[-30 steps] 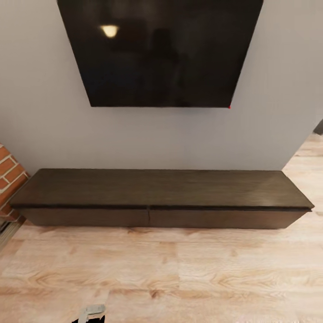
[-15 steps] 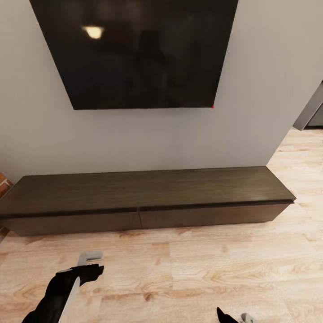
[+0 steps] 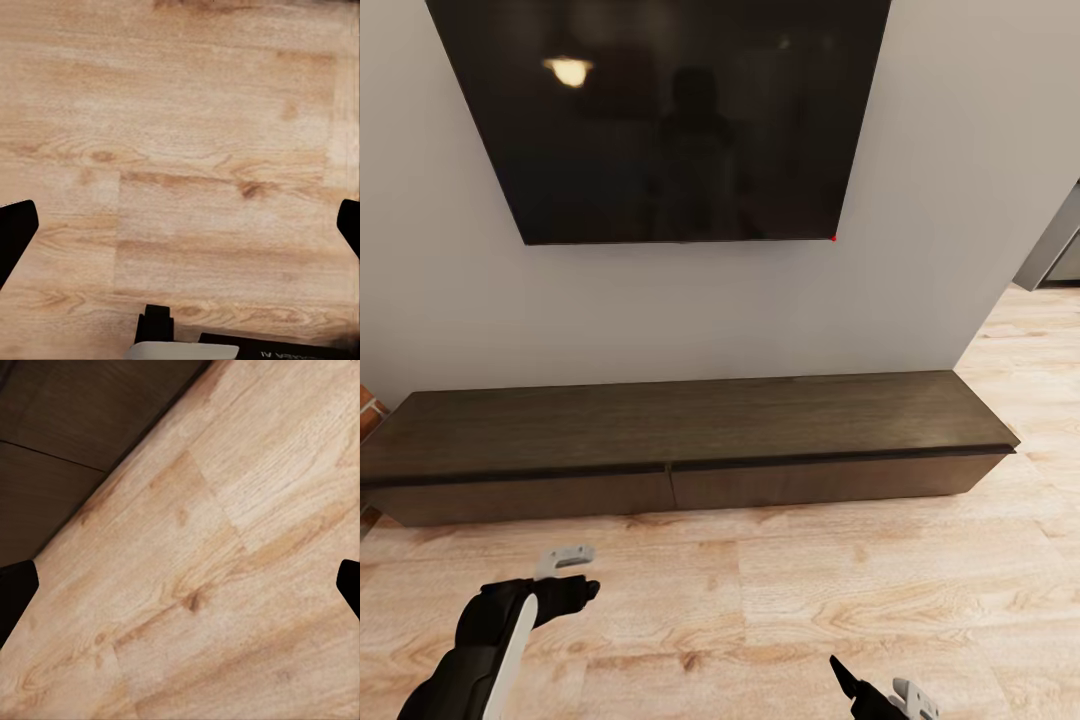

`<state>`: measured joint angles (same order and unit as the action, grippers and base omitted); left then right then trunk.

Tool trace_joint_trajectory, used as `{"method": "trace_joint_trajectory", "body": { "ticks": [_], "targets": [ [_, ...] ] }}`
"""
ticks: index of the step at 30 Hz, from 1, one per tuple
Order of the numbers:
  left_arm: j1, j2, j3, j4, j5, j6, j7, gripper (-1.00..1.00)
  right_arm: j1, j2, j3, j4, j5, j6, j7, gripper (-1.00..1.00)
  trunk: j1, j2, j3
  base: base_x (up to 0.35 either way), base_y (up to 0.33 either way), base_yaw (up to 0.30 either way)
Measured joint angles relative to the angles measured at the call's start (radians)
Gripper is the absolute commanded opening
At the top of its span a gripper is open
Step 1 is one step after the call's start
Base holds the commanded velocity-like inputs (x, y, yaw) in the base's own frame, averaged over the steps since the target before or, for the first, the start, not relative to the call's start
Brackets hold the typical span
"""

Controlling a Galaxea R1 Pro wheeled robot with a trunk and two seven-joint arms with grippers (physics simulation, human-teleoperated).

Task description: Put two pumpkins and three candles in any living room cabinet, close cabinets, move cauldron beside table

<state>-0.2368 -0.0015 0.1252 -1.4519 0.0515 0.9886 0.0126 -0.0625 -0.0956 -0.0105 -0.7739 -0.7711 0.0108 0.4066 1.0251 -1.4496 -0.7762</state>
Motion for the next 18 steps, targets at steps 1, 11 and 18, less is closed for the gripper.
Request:
{"method": "trace_joint_trajectory", "body": {
  "ticks": [1,11,18],
  "targets": [
    [0.0,-0.001,-0.001,-0.003,0.013,0.001,0.0,1.0,0.0,0.0,0.0,0.0,0.0,0.0,0.001,1.0,0.0,0.0,0.0,0.0,0.0,0.0],
    [0.001,0.001,-0.004,-0.009,0.083,0.005,0.0,1.0,0.0,-0.001,-0.002,0.0,-0.055,0.001,0.003,1.0,0.015,-0.028,-0.012,0.0,0.0,0.0],
    [0.001,0.016,-0.007,-0.009,0.195,0.007,0.0,1.0,0.0,-0.001,-0.002,0.001,-0.06,-0.002,-0.001,1.0,0.042,-0.077,-0.034,0.0,0.0,0.0]
  ]
}}
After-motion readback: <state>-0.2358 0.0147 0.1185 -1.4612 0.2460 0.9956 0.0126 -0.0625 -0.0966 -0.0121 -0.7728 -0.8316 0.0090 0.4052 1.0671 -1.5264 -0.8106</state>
